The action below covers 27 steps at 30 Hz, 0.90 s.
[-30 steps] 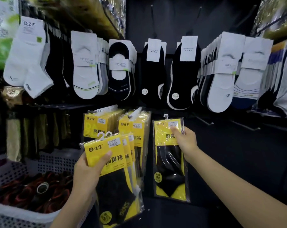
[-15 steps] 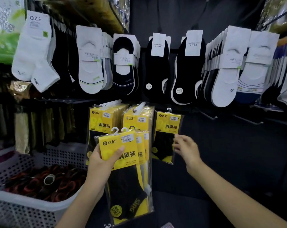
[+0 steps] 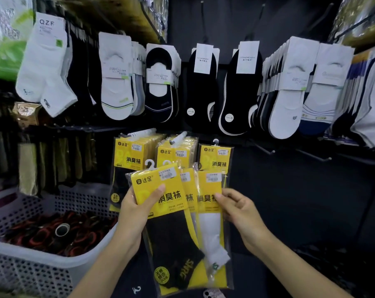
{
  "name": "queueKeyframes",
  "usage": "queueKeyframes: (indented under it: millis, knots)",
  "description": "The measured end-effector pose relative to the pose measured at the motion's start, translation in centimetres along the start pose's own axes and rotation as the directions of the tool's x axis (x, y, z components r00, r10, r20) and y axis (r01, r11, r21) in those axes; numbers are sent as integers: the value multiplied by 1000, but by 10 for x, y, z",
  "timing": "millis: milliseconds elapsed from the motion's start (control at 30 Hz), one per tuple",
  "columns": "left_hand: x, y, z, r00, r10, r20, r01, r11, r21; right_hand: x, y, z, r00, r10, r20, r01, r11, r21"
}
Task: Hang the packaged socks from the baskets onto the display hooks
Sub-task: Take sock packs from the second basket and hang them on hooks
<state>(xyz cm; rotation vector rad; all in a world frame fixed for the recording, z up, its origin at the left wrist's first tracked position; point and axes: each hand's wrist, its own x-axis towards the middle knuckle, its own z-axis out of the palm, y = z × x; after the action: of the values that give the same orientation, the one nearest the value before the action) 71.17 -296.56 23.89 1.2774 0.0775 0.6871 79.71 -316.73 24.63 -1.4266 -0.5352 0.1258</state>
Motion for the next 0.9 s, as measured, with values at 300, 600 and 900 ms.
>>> queueKeyframes:
  millis: [300, 600, 900]
  knots:
    - [13, 3, -15, 992, -11, -128, 9, 1000, -20, 40, -24, -28, 923, -95, -373, 89, 995, -34]
    - [18, 3, -19, 990, -25, -139, 22, 999, -27, 90, -16, -15, 887, -120, -446, 39, 981, -188]
    - [21, -5, -19, 987, -47, -155, 47, 999, -4, 119, 6, -23, 801, -37, -597, -131, 963, -235]
